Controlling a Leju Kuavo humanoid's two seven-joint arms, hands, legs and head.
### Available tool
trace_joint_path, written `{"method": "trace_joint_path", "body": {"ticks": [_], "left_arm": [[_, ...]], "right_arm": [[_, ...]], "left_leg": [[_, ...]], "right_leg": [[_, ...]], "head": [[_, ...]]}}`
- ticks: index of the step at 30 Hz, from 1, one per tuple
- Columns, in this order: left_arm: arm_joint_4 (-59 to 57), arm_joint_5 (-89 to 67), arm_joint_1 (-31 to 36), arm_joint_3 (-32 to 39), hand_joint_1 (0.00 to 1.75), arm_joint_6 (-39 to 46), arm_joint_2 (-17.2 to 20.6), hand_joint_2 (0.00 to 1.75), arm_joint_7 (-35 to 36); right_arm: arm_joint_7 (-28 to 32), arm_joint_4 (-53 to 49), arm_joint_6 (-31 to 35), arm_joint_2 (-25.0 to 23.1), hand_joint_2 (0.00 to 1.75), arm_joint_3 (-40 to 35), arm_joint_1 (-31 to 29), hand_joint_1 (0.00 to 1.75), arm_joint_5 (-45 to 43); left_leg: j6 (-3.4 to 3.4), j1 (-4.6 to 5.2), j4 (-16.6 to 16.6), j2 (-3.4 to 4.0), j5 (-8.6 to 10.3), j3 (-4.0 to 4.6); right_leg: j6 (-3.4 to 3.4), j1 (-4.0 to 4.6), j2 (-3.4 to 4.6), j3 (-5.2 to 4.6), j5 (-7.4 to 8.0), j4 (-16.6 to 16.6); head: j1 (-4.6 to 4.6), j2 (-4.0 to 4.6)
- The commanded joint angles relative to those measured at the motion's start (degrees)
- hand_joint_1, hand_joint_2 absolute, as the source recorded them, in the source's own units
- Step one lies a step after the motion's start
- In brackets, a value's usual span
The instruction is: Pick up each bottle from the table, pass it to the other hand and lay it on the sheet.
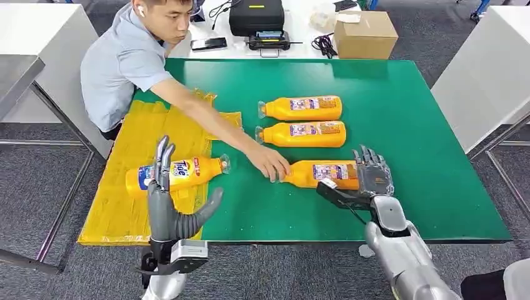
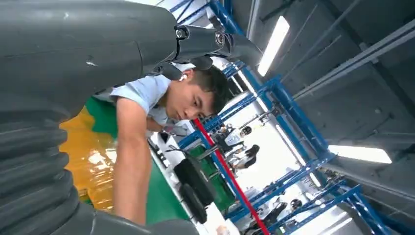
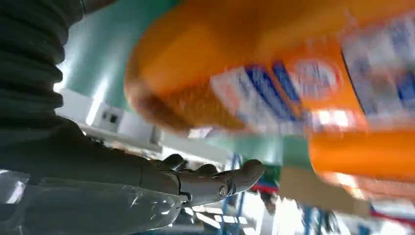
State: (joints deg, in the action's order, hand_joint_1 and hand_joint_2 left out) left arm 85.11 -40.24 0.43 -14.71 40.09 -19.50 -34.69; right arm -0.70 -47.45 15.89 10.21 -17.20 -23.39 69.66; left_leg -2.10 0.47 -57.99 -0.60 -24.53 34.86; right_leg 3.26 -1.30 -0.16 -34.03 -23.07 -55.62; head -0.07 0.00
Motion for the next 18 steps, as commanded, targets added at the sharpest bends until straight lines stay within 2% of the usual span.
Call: {"method": "trace_joint_path", "body": {"ticks": [1, 10, 13, 18], "left_arm": [[-4.47, -0.28, 0.52, -0.96, 0.00, -0.09, -0.50, 1.75, 0.44], [-4.55, -0.28, 0.57, -1.07, 0.00, -0.09, -0.50, 1.75, 0.48], [-6.30, 0.22, 1.36, -2.62, 0.00, -0.09, -0.50, 1.75, 0.30], [-7.04, 0.53, 1.95, -3.12, 0.00, -0.09, -0.50, 1.75, -0.17]], "right_arm": [[-0.15, 10.31, -1.07, -0.95, 1.75, 0.46, -3.48, 0.00, -0.34], [0.07, 10.20, -1.24, -0.95, 1.75, 0.41, -3.40, 0.00, -0.48], [3.84, 9.21, -2.97, -1.32, 1.75, 0.24, -2.77, 0.00, -2.96], [6.32, 8.90, -6.81, -1.58, 1.75, -0.49, -2.48, 0.00, -5.44]], "left_leg": [[0.07, -0.05, 0.03, 0.09, -0.07, -0.18], [0.06, -0.02, 0.03, 0.08, -0.03, -0.21], [0.06, -0.03, 0.04, 0.06, -0.03, -0.31], [0.07, -0.04, 0.04, 0.10, -0.04, -0.37]], "right_leg": [[-0.09, 0.05, 0.06, 0.19, -0.03, 0.06], [-0.06, 0.02, 0.06, 0.20, 0.00, 0.07], [-0.07, 0.03, 0.05, 0.29, 0.00, 0.08], [-0.07, 0.04, 0.05, 0.34, 0.00, 0.09]], "head": [[-0.02, 0.00], [0.00, 0.00], [0.00, 0.00], [-0.02, 0.00]]}}
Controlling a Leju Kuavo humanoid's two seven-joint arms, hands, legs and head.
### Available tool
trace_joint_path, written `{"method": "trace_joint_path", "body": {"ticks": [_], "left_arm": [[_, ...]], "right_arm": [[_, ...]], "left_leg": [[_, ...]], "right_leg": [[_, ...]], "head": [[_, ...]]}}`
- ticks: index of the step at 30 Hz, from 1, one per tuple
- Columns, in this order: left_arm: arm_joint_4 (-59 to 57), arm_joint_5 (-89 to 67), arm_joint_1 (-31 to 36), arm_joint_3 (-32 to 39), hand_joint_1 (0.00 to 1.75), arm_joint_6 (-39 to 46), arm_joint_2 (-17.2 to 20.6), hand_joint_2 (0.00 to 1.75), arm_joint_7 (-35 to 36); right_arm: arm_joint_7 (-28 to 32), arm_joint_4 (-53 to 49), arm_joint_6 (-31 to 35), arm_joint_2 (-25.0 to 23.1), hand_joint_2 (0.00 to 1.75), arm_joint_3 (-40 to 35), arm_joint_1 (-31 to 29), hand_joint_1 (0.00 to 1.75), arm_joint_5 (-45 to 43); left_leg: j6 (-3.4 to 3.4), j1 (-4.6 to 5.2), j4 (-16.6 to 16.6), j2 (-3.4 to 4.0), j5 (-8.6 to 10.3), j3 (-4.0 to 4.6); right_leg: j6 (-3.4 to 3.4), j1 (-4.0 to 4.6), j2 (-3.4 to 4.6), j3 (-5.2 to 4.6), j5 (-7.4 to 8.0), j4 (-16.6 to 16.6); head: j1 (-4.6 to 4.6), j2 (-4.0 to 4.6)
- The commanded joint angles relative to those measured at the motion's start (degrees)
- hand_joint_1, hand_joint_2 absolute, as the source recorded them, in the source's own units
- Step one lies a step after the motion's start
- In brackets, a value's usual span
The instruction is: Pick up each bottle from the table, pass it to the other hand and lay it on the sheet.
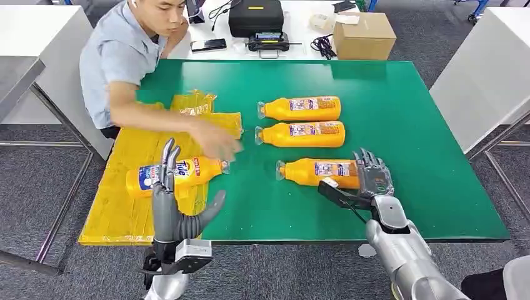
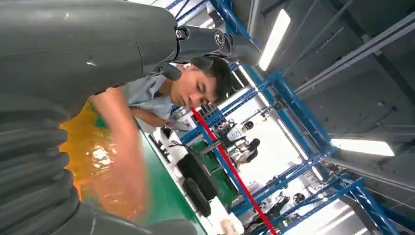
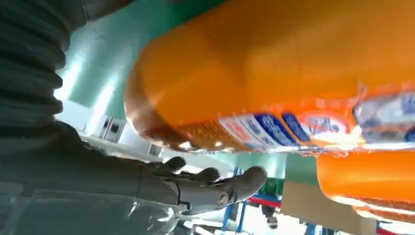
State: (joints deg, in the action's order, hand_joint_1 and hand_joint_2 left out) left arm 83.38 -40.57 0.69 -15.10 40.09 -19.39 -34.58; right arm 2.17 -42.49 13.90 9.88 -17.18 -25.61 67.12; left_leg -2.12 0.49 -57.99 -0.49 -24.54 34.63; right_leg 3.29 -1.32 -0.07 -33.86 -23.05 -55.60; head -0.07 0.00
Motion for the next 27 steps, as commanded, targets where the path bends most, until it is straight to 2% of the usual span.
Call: {"method": "trace_joint_path", "body": {"ticks": [1, 3, 4, 12, 16, 22, 27], "left_arm": [[-5.70, 1.13, 1.85, -2.96, 0.00, -0.09, -0.61, 1.75, -0.41], [-6.24, 1.65, 2.09, -3.28, 0.00, -0.09, -0.61, 1.75, -0.68], [-6.73, 2.03, 2.30, -3.43, 0.00, -0.09, -0.61, 1.75, -1.03], [-10.25, 5.81, 4.19, -4.90, 0.00, -0.09, -0.57, 1.75, -4.46], [-10.38, 6.14, 4.14, -5.40, 0.00, -0.09, -0.44, 1.75, -4.81], [-10.35, 6.51, 4.48, -6.13, 0.00, -0.09, 0.05, 1.75, -4.66], [-9.55, 8.36, 4.33, -6.28, 0.00, -0.09, -0.05, 1.75, -4.75]], "right_arm": [[3.93, 4.22, -5.96, -0.82, 1.75, -0.48, -0.42, 0.00, -3.76], [4.73, 4.47, -6.51, -0.23, 1.75, 0.09, -0.70, 0.02, -5.12], [6.22, 4.82, -7.46, -0.11, 1.75, 0.61, -0.84, 1.75, -7.04], [19.03, 8.20, -15.11, 3.20, 1.75, 4.56, 1.98, 1.75, -22.52], [19.51, 8.85, -13.53, 4.06, 1.75, 4.74, 2.69, 1.75, -23.58], [19.99, 9.67, -14.13, 4.83, 1.75, 4.23, 3.35, 1.75, -24.40], [22.82, 5.16, -14.54, 4.51, 1.75, 4.33, 5.08, 1.75, -28.84]], "left_leg": [[0.14, -0.11, 0.03, 0.01, -0.06, -0.20], [0.11, -0.09, 0.04, -0.03, -0.04, -0.21], [0.09, -0.06, 0.04, -0.05, -0.02, -0.20], [0.10, -0.12, 0.07, -0.30, 0.00, -0.34], [0.06, -0.09, 0.05, -0.14, -0.03, -0.43], [0.12, -0.16, 0.07, -0.38, -0.02, -0.57], [0.07, -0.11, 0.04, -0.27, -0.03, -0.61]], "right_leg": [[-0.16, 0.12, -0.03, 0.24, -0.04, 0.10], [-0.13, 0.09, -0.10, 0.25, -0.04, 0.09], [-0.10, 0.07, -0.10, 0.21, -0.04, 0.07], [-0.12, 0.13, -0.36, 0.41, -0.08, 0.16], [-0.08, 0.10, -0.19, 0.44, -0.05, 0.15], [-0.16, 0.18, -0.38, 0.65, -0.07, 0.24], [-0.11, 0.12, -0.26, 0.66, -0.06, 0.18]], "head": [[0.00, 0.00], [-0.02, 0.00], [0.00, 0.00], [0.00, 0.00], [0.00, 0.00], [0.00, 0.00], [0.00, 0.00]]}}
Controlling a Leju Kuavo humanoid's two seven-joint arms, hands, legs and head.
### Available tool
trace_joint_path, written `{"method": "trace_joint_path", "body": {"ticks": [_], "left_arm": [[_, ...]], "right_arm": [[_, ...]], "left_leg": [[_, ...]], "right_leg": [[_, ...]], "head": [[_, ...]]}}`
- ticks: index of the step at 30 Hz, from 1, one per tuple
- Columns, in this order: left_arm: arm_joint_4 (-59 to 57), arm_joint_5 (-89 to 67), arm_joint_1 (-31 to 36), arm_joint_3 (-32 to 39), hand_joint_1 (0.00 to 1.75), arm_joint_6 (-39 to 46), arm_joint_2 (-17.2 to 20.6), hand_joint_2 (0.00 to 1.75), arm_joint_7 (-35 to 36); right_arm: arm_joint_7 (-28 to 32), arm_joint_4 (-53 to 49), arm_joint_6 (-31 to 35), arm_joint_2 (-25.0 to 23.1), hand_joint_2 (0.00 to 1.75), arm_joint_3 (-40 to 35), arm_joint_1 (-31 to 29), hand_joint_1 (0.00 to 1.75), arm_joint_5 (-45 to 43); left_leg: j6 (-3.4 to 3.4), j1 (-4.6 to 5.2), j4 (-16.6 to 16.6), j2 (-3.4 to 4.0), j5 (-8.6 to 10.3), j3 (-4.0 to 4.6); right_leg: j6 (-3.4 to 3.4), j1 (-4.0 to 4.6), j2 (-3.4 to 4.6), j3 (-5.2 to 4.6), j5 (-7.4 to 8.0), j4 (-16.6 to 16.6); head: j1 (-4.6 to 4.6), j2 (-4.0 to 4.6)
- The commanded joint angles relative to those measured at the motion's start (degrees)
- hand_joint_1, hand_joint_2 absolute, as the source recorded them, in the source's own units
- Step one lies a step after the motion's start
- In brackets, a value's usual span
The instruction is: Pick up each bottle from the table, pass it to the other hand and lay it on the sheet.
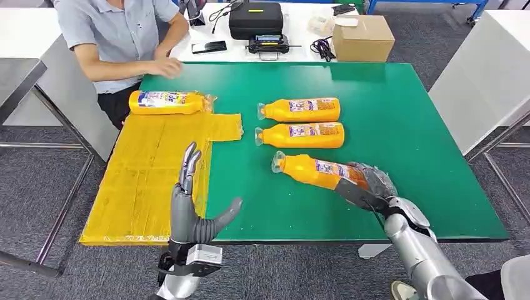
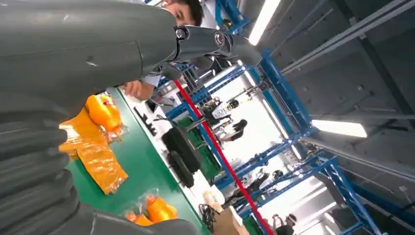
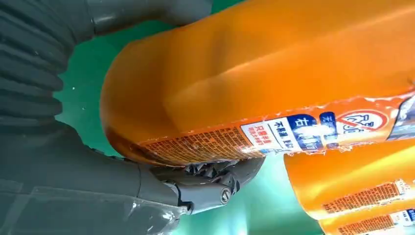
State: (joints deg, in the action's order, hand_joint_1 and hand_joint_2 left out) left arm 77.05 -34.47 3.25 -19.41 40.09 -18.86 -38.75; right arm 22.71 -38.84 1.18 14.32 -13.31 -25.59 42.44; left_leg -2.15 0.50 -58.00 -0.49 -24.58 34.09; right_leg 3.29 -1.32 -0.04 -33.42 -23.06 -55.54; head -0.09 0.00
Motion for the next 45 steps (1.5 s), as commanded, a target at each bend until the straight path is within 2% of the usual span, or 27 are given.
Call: {"method": "trace_joint_path", "body": {"ticks": [1, 4, 10, 12, 13, 14, 16, 17, 18, 19, 21, 23, 24, 31, 36, 38, 45], "left_arm": [[-3.21, 2.26, 1.78, -1.98, 0.00, -0.09, -0.58, 1.75, -0.58], [-3.21, 2.26, 1.78, -1.98, 0.00, -0.09, -0.58, 1.75, -0.58], [-3.21, 2.26, 1.78, -1.98, 0.00, -0.09, -0.58, 1.75, -0.58], [-1.42, 4.95, 0.86, -0.25, 0.00, -0.09, -1.14, 1.75, -1.25], [-0.88, 10.69, 0.44, -0.82, 0.00, -0.09, -1.14, 1.75, -0.79], [-3.76, 16.79, 2.21, -3.07, 0.00, -0.09, 0.40, 1.75, -0.81], [-6.89, 34.64, 4.30, -9.60, 0.00, -5.15, 4.44, 1.75, 5.06], [-7.94, 41.39, 4.44, -11.20, 0.00, -11.09, 5.37, 1.75, 9.54], [-9.02, 45.10, 4.59, -12.25, 0.00, -13.14, 6.08, 0.00, 9.86], [-9.34, 46.31, 4.58, -12.42, 0.00, -14.07, 6.07, 0.00, 10.25], [-11.63, 54.51, 5.55, -13.81, 0.00, -21.60, 7.18, 0.00, 15.15], [-13.37, 57.49, 6.28, -13.95, 0.00, -22.44, 7.29, 0.00, 15.27], [-14.24, 59.11, 6.61, -13.49, 0.00, -22.57, 7.02, 1.75, 16.19], [-17.07, 65.50, 7.02, -13.49, 0.00, -25.98, 6.03, 1.75, 19.59], [-19.05, 61.31, 10.08, -17.68, 0.00, -26.03, 7.31, 1.75, 16.72], [-18.71, 60.71, 10.48, -18.09, 0.00, -26.22, 7.43, 1.75, 16.32], [-19.31, 57.56, 12.02, -18.31, 0.00, -22.89, 6.55, 1.75, 13.60]], "right_arm": [[2.28, 1.50, -1.82, 0.08, 1.75, 0.46, 5.06, 1.75, -4.17], [2.28, 1.50, -1.82, 0.08, 1.75, 0.46, 5.06, 1.75, -4.17], [2.28, 1.50, -1.82, 0.08, 1.75, 0.46, 5.06, 1.75, -4.17], [6.39, -2.45, -4.37, -1.01, 1.75, 2.63, 7.04, 1.75, -10.50], [7.30, -6.88, -4.63, -1.94, 1.75, 3.14, 9.21, 1.75, -12.93], [7.72, -11.79, -4.54, -2.99, 1.75, 3.92, 11.42, 1.75, -15.38], [5.66, -20.56, -5.18, -4.02, 1.75, 3.57, 15.24, 1.75, -18.96], [6.14, -23.33, -6.33, -4.92, 1.75, 3.88, 16.11, 1.75, -21.75], [5.52, -25.87, -7.52, -5.59, 1.75, 3.30, 16.20, 1.75, -23.53], [5.90, -26.37, -8.32, -6.00, 1.75, 3.26, 16.07, 1.75, -24.68], [6.43, -28.18, -10.64, -6.74, 1.75, 0.97, 13.94, 1.75, -27.84], [5.96, -29.47, -11.48, -6.59, 1.75, -0.92, 12.86, 1.75, -29.72], [5.99, -30.05, -11.76, -6.43, 1.75, -1.77, 12.56, 1.75, -30.01], [6.40, -30.11, -12.97, -8.18, 1.75, -4.39, 11.42, 1.75, -33.37], [6.18, -28.90, -12.22, -8.90, 1.75, -6.84, 10.33, 1.75, -33.87], [5.87, -27.98, -12.26, -9.51, 1.75, -7.80, 9.39, 1.75, -33.84], [4.95, -24.48, -12.45, -10.25, 1.75, -12.44, 6.61, 1.75, -33.03]], "left_leg": [[0.14, -0.16, 0.06, -0.31, 0.02, -0.08], [0.10, -0.10, 0.04, -0.14, -0.02, -0.12], [0.16, -0.17, 0.06, -0.22, 0.02, -0.11], [0.22, -0.21, 0.04, -0.21, -0.01, -0.09], [0.20, -0.21, 0.05, -0.19, -0.02, -0.10], [0.10, -0.13, 0.02, -0.10, -0.03, -0.14], [0.19, -0.20, 0.06, -0.23, -0.02, -0.13], [0.16, -0.16, 0.09, -0.23, 0.00, -0.13], [0.21, -0.17, 0.13, -0.13, -0.02, -0.18], [0.24, -0.16, 0.10, -0.08, -0.05, -0.15], [0.23, -0.10, 0.07, 0.14, -0.09, -0.04], [0.23, -0.09, 0.04, 0.36, -0.12, 0.13], [0.16, -0.04, 0.05, 0.26, -0.05, 0.31], [0.19, -0.11, 0.02, 0.24, -0.10, 0.35], [0.17, -0.09, 0.04, 0.13, -0.04, 0.53], [0.09, -0.02, 0.04, 0.05, 0.03, 0.73], [0.16, -0.09, 0.01, 0.19, -0.04, 0.59]], "right_leg": [[-0.17, 0.17, -0.34, 0.27, -0.05, 0.17], [-0.11, 0.11, -0.15, 0.27, -0.04, 0.10], [-0.19, 0.19, -0.28, 0.28, -0.02, 0.17], [-0.26, 0.23, -0.28, 0.29, -0.04, 0.17], [-0.25, 0.23, -0.26, 0.30, -0.04, 0.17], [-0.11, 0.13, -0.14, 0.27, -0.04, 0.09], [-0.22, 0.21, -0.28, 0.33, -0.06, 0.14], [-0.19, 0.17, -0.25, 0.33, -0.04, 0.14], [-0.24, 0.18, -0.15, 0.33, -0.05, 0.15], [-0.27, 0.17, -0.11, 0.30, -0.07, 0.12], [-0.22, 0.11, 0.12, 0.12, -0.02, 0.02], [-0.23, 0.10, 0.32, -0.09, 0.01, -0.04], [-0.15, 0.04, 0.22, -0.26, 0.04, -0.03], [-0.21, 0.11, 0.19, -0.23, -0.07, -0.03], [-0.18, 0.08, 0.12, -0.37, -0.03, -0.02], [-0.10, 0.01, 0.07, -0.56, 0.02, -0.05], [-0.17, 0.09, 0.18, -0.45, -0.01, -0.04]], "head": [[0.00, 0.00], [0.02, 0.00], [0.02, 0.00], [0.02, 0.00], [0.02, 0.00], [0.02, 0.00], [0.00, 0.00], [-0.02, 0.00], [0.00, 0.00], [-0.02, 0.00], [0.00, 0.00], [0.00, 0.00], [0.02, 0.00], [-0.02, 0.00], [-0.02, 0.00], [-0.02, 0.00], [-0.02, 0.00]]}}
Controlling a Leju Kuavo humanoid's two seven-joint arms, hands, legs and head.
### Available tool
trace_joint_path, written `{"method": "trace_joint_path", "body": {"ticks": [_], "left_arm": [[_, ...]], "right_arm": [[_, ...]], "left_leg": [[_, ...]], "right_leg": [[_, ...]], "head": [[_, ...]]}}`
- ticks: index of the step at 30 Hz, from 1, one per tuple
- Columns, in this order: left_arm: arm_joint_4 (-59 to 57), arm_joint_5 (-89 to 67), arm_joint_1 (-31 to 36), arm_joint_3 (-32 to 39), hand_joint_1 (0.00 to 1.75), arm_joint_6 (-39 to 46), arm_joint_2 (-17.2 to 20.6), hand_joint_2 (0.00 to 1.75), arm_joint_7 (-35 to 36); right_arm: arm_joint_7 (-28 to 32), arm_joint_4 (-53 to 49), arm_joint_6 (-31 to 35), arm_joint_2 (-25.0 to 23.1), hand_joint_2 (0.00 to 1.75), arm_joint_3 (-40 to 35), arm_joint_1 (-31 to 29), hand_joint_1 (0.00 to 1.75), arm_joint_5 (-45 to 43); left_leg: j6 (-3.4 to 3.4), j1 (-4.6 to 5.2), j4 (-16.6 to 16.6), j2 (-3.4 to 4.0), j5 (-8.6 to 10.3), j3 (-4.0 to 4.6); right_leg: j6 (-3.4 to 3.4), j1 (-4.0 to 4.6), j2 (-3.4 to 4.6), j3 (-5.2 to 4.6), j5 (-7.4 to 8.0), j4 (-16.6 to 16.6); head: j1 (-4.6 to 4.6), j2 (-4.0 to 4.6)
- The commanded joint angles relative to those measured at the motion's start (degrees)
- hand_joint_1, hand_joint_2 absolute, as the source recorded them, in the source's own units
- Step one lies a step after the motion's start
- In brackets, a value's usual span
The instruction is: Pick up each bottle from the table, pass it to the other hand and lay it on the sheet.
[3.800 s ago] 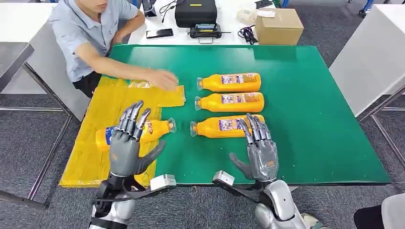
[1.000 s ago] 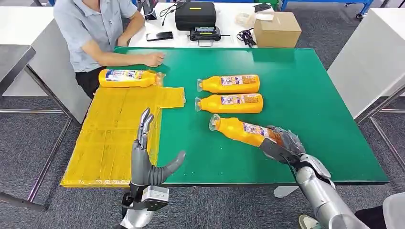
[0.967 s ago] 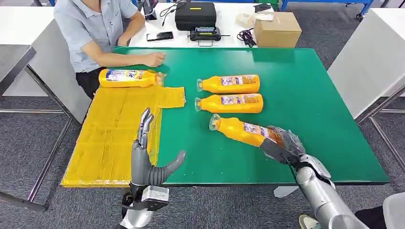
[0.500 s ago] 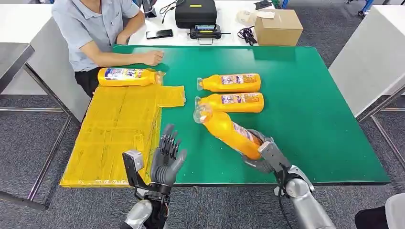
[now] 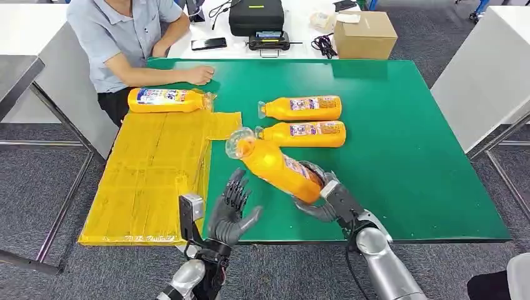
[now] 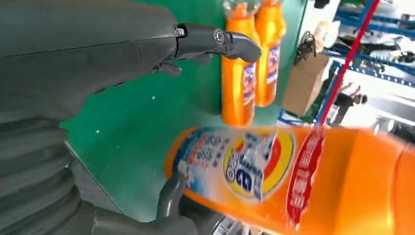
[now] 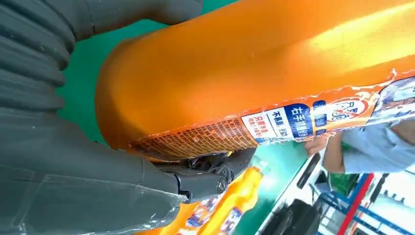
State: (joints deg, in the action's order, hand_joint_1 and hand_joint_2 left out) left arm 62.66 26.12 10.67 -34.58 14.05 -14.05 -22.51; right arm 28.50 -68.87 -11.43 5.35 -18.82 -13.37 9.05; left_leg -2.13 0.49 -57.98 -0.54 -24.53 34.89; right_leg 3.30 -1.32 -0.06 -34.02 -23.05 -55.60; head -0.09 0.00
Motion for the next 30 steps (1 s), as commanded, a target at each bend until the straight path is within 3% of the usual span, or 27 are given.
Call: {"method": "trace_joint_path", "body": {"ticks": [1, 3, 4, 20, 21, 30], "left_arm": [[-4.85, -3.40, 4.92, -3.04, 0.00, 3.25, 1.54, 1.75, -3.22], [-3.55, -3.95, 5.07, -2.67, 0.00, 3.64, 1.31, 1.75, -4.40], [-3.19, -4.01, 5.15, -2.60, 0.00, 3.68, 1.27, 0.00, -4.40], [-0.74, -3.40, 5.55, -1.16, 0.00, 3.67, -0.35, 0.00, -3.93], [-1.08, -4.35, 5.75, -1.35, 0.00, 4.83, -0.53, 1.75, -4.26], [-4.58, -8.58, 7.89, -1.29, 0.00, 9.24, -0.90, 1.75, -6.45]], "right_arm": [[-1.50, 6.52, -0.22, -1.51, 1.75, -7.90, -6.26, 1.75, 0.35], [-1.97, 8.68, -0.07, -2.13, 1.75, -9.89, -7.61, 1.75, 0.87], [-1.95, 9.07, 0.02, -2.35, 1.75, -10.34, -7.86, 1.75, 0.87], [-1.87, 11.47, 1.60, -4.21, 1.75, -14.91, -9.21, 1.75, 1.57], [-1.76, 11.41, 1.58, -4.38, 1.75, -15.31, -9.39, 1.75, 1.60], [-1.65, 10.70, 1.83, -4.57, 1.75, -16.43, -9.62, 1.75, 1.57]], "left_leg": [[0.13, -0.07, 0.02, 0.19, -0.07, -0.18], [0.14, -0.09, -0.01, 0.23, -0.09, -0.20], [0.11, -0.06, 0.01, 0.21, -0.06, -0.16], [0.09, -0.06, -0.01, 0.11, -0.05, -0.10], [0.14, -0.09, -0.05, 0.17, -0.10, -0.15], [0.14, -0.09, -0.02, 0.11, -0.08, -0.17]], "right_leg": [[-0.15, 0.08, 0.16, 0.14, -0.01, 0.03], [-0.16, 0.10, 0.20, 0.16, -0.01, 0.03], [-0.12, 0.07, 0.19, 0.11, 0.00, 0.03], [-0.11, 0.06, 0.09, 0.07, -0.01, 0.01], [-0.16, 0.10, 0.14, 0.12, -0.04, -0.01], [-0.16, 0.10, 0.08, 0.14, -0.04, -0.01]], "head": [[-0.02, 0.00], [-0.02, 0.00], [0.00, 0.00], [-0.02, 0.00], [-0.02, 0.00], [-0.02, 0.00]]}}
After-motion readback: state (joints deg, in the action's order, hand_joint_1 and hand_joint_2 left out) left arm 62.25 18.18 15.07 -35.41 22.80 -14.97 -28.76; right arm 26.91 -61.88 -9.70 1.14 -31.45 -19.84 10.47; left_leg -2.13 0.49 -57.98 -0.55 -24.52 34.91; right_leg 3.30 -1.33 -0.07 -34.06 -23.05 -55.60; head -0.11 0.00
